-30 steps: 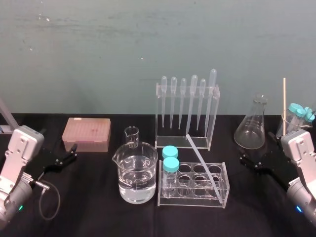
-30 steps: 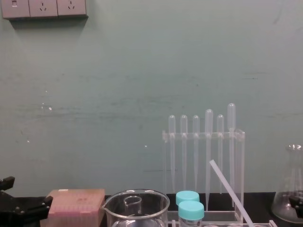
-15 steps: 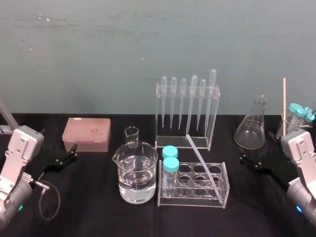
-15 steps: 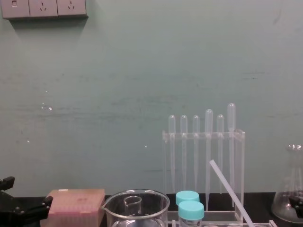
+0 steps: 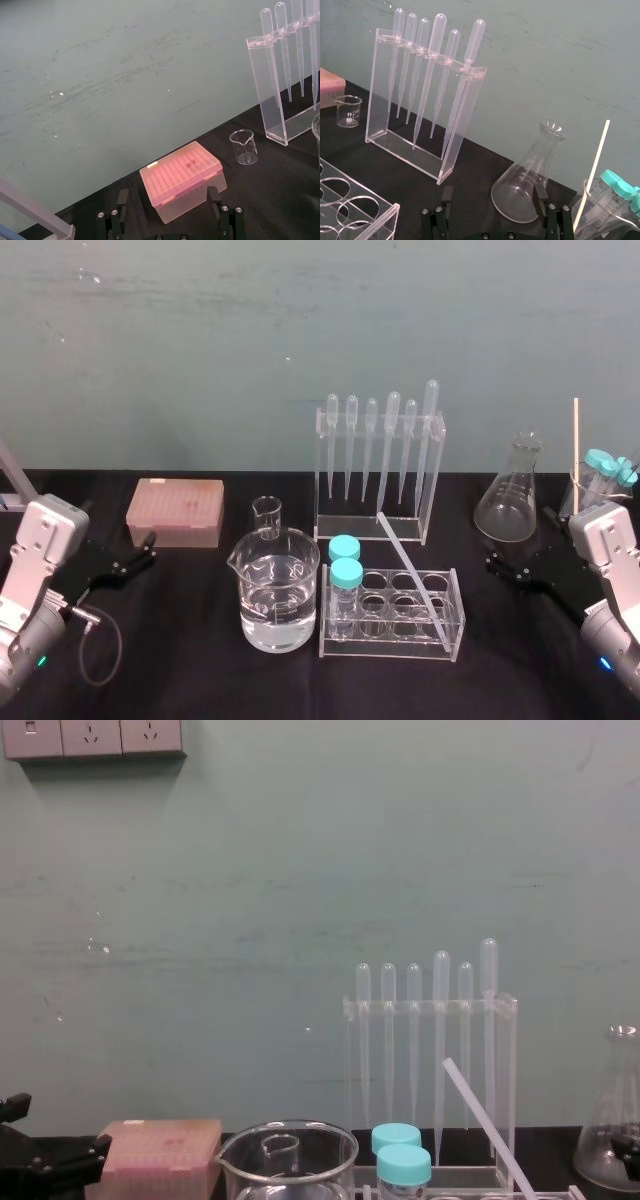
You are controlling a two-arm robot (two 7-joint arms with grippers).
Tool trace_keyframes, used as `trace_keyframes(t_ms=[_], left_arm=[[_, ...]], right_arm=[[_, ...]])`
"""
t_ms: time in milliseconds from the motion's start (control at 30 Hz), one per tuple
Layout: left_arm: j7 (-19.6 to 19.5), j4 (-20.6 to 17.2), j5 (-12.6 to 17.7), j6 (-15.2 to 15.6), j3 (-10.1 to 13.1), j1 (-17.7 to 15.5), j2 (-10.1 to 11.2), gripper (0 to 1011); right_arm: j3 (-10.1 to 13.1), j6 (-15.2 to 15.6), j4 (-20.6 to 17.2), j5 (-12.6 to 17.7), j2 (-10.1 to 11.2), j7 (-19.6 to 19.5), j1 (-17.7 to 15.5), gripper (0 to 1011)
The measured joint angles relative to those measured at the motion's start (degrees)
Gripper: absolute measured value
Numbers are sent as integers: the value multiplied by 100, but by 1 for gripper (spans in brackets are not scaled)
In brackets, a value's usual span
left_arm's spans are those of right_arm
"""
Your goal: Pick up the stirring rod with one hand, then place it down.
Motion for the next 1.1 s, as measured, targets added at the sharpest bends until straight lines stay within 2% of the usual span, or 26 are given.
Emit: trace_keyframes(t_ms=[833, 900, 933, 1067, 1100], left_arm=[[0, 0, 0, 0, 0, 0, 0, 1000], [0, 0, 0, 0, 0, 0, 0, 1000], [0, 0, 0, 0, 0, 0, 0, 1000], [0, 0, 0, 0, 0, 0, 0, 1000], [0, 0, 0, 0, 0, 0, 0, 1000]], right_arm=[[34, -18, -14, -16, -5, -5, -23, 1000], [110, -205, -102, -72, -1, -48, -90, 1000], [110, -205, -102, -72, -1, -48, -90, 1000], [203, -1037, -435, -352, 71, -51, -252, 1000], [203, -1037, -435, -352, 71, -51, -252, 1000]])
